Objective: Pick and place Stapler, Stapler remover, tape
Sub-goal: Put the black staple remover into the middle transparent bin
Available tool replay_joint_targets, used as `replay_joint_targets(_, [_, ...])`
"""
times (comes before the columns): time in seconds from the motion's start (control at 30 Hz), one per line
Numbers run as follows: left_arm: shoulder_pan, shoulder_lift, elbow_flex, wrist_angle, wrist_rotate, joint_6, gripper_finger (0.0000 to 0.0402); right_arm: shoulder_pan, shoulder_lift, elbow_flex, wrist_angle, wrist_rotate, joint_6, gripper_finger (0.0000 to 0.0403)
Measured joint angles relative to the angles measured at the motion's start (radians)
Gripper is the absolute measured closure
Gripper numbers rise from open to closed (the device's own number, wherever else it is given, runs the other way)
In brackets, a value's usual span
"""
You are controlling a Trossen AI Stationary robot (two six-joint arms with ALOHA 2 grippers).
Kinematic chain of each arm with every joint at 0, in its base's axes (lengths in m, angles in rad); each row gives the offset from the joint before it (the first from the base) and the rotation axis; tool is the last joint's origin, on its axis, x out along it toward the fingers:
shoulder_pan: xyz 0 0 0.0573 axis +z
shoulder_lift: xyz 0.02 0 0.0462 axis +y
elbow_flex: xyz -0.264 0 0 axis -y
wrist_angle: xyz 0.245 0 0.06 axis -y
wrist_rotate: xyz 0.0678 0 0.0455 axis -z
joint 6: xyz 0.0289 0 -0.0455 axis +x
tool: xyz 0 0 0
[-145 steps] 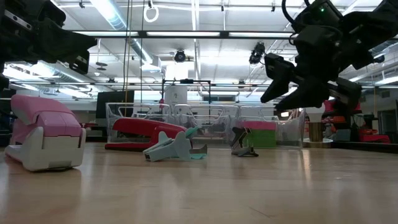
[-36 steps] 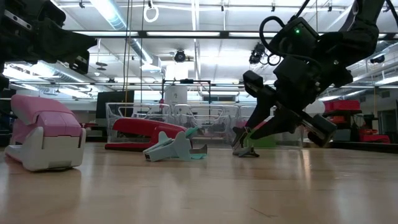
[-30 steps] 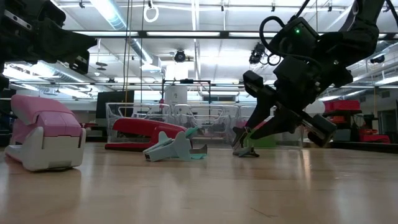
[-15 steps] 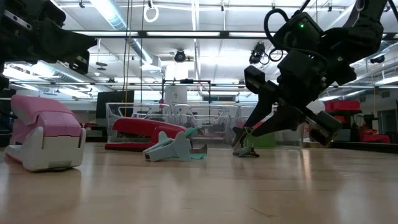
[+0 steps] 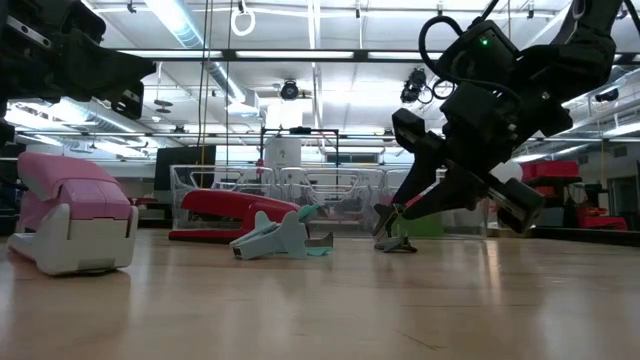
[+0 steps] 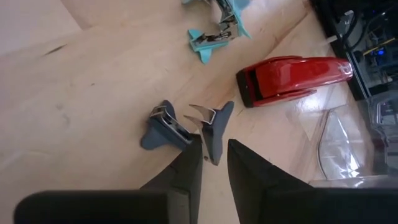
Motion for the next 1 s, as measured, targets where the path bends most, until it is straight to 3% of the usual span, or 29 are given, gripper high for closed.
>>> replay_joint_targets(0.7, [0.000,0.000,0.000,0.000,0.000,0.000,0.0399,0.000,0.000,0.000,0.003,0.000,0.000,0.0389])
replay_joint_targets(1.0, [0.000,0.000,0.000,0.000,0.000,0.000,0.0399,0.000,0.000,0.000,0.007,0.000,0.000,0.0397])
